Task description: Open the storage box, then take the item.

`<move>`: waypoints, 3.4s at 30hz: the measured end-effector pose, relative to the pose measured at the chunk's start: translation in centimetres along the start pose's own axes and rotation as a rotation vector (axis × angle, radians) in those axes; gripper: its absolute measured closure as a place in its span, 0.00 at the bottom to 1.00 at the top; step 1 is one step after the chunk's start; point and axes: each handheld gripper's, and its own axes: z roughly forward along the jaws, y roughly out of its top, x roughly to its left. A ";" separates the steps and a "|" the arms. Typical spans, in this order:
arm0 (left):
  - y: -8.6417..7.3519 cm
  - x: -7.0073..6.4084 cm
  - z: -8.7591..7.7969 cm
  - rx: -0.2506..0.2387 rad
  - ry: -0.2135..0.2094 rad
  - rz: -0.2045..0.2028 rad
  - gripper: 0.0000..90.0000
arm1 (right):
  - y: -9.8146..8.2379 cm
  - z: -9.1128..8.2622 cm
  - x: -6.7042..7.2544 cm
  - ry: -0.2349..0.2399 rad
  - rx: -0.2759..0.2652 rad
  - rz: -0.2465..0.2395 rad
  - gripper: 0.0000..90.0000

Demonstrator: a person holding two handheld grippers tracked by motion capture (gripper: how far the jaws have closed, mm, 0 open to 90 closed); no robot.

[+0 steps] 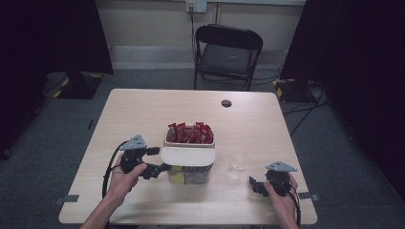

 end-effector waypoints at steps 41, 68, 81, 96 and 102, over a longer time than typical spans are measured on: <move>2.8 1.8 1.0 0.022 -0.035 -0.027 0.18 | 0.0 0.0 -0.1 0.005 0.000 -0.003 0.08; 3.3 3.4 1.2 -0.056 0.012 -0.104 0.17 | 0.0 0.0 0.0 0.006 0.000 -0.003 0.07; 3.1 4.7 1.4 -0.063 0.046 -0.148 0.13 | 0.0 0.0 0.0 0.007 0.001 -0.004 0.07; 3.5 4.0 1.5 -0.037 0.069 -0.119 0.17 | -0.1 -0.1 -0.1 0.019 0.000 -0.007 0.08; 3.6 3.8 1.5 -0.036 0.082 -0.114 0.18 | 0.1 -0.6 -0.1 0.048 -0.013 -0.017 0.17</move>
